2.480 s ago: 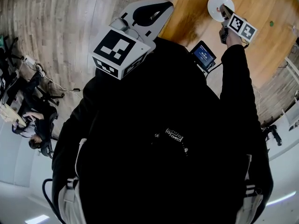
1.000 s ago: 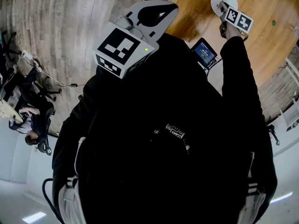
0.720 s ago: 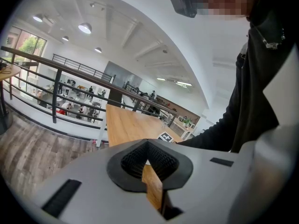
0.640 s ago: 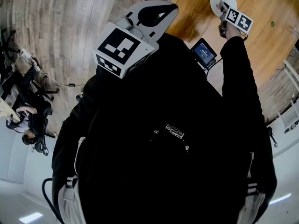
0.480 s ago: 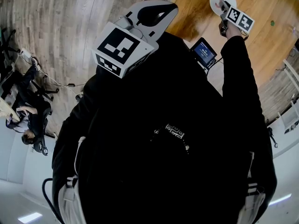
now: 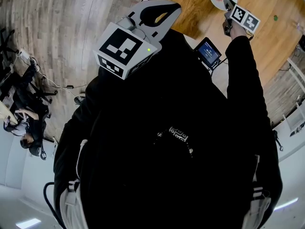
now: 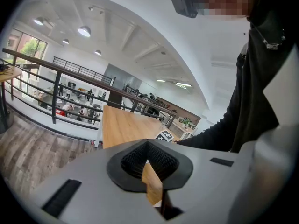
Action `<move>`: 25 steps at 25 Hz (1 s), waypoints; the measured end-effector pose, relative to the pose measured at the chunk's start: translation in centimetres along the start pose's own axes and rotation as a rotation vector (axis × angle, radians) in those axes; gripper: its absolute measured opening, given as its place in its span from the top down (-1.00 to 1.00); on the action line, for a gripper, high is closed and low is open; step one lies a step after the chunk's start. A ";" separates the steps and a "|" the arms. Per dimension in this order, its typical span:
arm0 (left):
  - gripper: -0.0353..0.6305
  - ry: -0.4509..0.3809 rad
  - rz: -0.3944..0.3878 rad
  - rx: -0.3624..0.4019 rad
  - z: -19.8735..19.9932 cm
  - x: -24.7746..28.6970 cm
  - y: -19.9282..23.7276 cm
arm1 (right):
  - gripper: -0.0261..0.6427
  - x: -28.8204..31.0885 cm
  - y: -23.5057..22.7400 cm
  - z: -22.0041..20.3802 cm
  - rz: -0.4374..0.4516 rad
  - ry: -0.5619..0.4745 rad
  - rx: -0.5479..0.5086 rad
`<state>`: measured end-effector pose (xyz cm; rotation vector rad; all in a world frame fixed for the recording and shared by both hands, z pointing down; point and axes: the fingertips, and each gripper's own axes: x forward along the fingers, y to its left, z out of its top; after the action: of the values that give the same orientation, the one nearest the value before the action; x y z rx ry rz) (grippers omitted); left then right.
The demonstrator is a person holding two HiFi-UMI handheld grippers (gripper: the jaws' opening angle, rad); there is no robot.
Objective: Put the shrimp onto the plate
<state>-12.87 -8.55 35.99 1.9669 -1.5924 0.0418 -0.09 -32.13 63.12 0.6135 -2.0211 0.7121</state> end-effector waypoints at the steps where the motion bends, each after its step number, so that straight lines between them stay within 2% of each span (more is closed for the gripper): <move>1: 0.91 -0.001 0.001 0.000 -0.2 0.0 -0.2 | 0.74 -0.1 0.1 -0.2 0.007 0.000 -0.002; 6: 0.91 -0.015 -0.013 -0.015 -0.1 -0.3 -1.0 | 0.82 -0.9 0.2 -0.5 0.021 -0.021 0.009; 13: 0.91 -0.013 -0.091 -0.038 1.0 0.8 -3.4 | 0.86 -5.0 -0.2 0.0 0.064 -0.098 0.048; 18: 0.91 0.012 -0.176 0.014 1.7 2.7 -6.7 | 0.86 -10.2 -1.6 -1.6 0.130 -0.166 0.100; 25: 0.91 0.050 -0.247 0.093 2.8 4.4 -7.2 | 0.87 -16.5 1.1 -2.7 0.235 -0.272 0.128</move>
<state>-6.07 -12.96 32.31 2.2028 -1.3274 0.0668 8.83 -27.06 49.83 0.5770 -2.3389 0.9457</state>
